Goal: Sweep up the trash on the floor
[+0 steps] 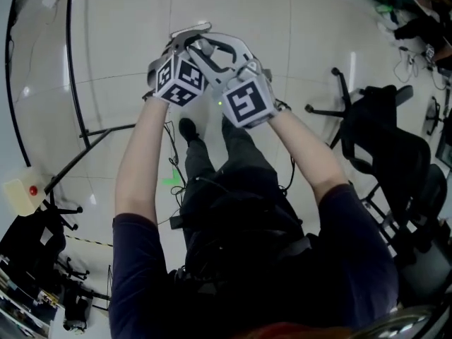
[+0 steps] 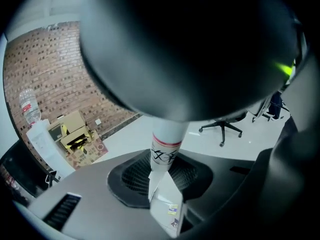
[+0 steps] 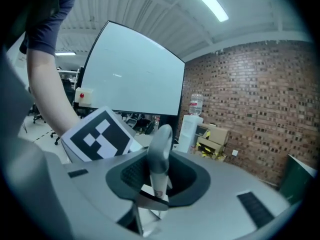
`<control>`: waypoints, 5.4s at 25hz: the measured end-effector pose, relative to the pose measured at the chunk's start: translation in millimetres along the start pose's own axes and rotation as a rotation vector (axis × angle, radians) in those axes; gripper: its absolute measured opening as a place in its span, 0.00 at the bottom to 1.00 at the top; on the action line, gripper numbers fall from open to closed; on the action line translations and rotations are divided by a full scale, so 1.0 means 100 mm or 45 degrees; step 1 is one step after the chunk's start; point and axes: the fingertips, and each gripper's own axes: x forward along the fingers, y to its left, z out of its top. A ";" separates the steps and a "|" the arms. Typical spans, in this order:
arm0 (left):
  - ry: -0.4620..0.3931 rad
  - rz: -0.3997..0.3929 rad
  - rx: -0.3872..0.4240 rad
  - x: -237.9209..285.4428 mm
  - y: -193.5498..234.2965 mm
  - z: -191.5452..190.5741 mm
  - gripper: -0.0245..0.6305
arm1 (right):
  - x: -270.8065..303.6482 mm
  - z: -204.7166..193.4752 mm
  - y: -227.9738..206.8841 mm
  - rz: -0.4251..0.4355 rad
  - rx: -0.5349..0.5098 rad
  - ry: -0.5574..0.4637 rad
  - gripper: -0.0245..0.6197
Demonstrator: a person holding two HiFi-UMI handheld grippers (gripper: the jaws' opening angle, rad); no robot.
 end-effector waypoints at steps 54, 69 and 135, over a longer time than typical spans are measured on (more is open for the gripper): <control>-0.441 -0.281 0.177 -2.41 -0.37 0.45 0.18 | -0.51 1.98 1.32 -0.064 0.003 -0.262 0.19; -0.458 0.048 0.110 -3.48 -0.48 0.74 0.28 | -1.19 2.98 1.79 0.153 0.039 -0.479 0.19; -0.220 -0.168 -0.072 -1.34 -1.48 -1.06 0.16 | -0.69 -0.12 1.52 -0.313 0.529 0.011 0.19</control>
